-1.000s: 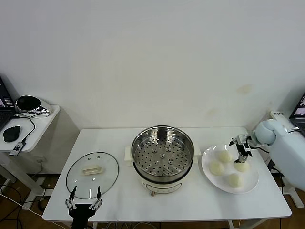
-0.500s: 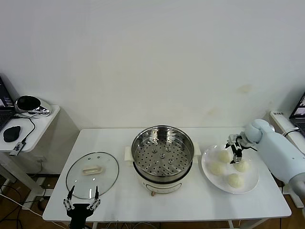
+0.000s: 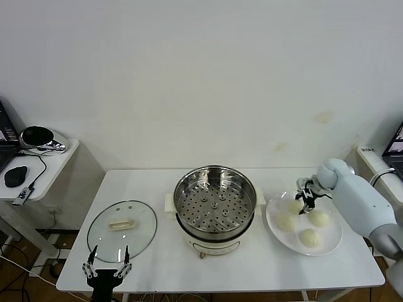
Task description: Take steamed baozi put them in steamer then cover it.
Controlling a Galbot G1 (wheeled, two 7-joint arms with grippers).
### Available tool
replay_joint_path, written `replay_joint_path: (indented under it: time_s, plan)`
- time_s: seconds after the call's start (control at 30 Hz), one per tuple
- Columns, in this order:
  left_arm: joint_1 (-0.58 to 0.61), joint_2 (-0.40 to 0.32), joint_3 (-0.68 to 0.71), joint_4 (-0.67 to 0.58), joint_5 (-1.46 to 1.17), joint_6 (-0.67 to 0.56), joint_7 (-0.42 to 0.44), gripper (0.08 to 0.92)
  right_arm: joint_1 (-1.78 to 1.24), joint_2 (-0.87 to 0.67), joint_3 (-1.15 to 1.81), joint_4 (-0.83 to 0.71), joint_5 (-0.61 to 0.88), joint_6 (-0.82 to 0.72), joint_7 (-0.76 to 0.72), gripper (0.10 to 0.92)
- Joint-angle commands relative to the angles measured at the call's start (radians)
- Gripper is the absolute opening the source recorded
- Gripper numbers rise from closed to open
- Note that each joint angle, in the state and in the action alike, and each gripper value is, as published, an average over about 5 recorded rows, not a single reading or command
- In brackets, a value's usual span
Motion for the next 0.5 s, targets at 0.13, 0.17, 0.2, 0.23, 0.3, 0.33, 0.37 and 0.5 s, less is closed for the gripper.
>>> replay_joint_path:
  time_s: [0.13, 0.17, 0.2, 0.23, 0.3, 0.33, 0.37, 0.5]
  plan:
    - [0.002, 0.004, -0.002, -0.005, 0.001, -0.002, 0.000, 0.823, 0.034, -0.057, -0.052, 0.087, 0.069, -0.014, 0.000, 0.481]
    - [0.002, 0.005, -0.002, -0.005, 0.000, -0.004, 0.000, 0.823, 0.046, -0.076, -0.070, 0.117, 0.100, -0.021, -0.003, 0.480]
    - [0.002, 0.006, -0.001, -0.005, 0.000, -0.005, 0.000, 0.823, 0.062, -0.097, -0.093, 0.152, 0.134, -0.030, -0.005, 0.483]
    - [0.002, 0.007, -0.001, -0.005, -0.001, -0.005, 0.000, 0.823, 0.080, -0.118, -0.115, 0.185, 0.170, -0.038, -0.008, 0.485]
    - [0.001, 0.010, 0.001, -0.005, -0.002, -0.007, 0.000, 0.823, 0.130, -0.163, -0.160, 0.253, 0.241, -0.053, -0.012, 0.489]
    - [0.000, 0.011, 0.002, -0.006, -0.003, -0.007, 0.000, 0.823, 0.161, -0.183, -0.184, 0.286, 0.271, -0.059, -0.014, 0.491]
    - [-0.001, 0.012, 0.003, -0.006, -0.003, -0.007, 0.000, 0.823, 0.199, -0.204, -0.213, 0.319, 0.305, -0.064, -0.016, 0.491]
    - [-0.006, 0.018, 0.007, -0.009, -0.016, -0.006, 0.002, 0.823, 0.385, -0.255, -0.360, 0.423, 0.452, -0.080, -0.016, 0.492]
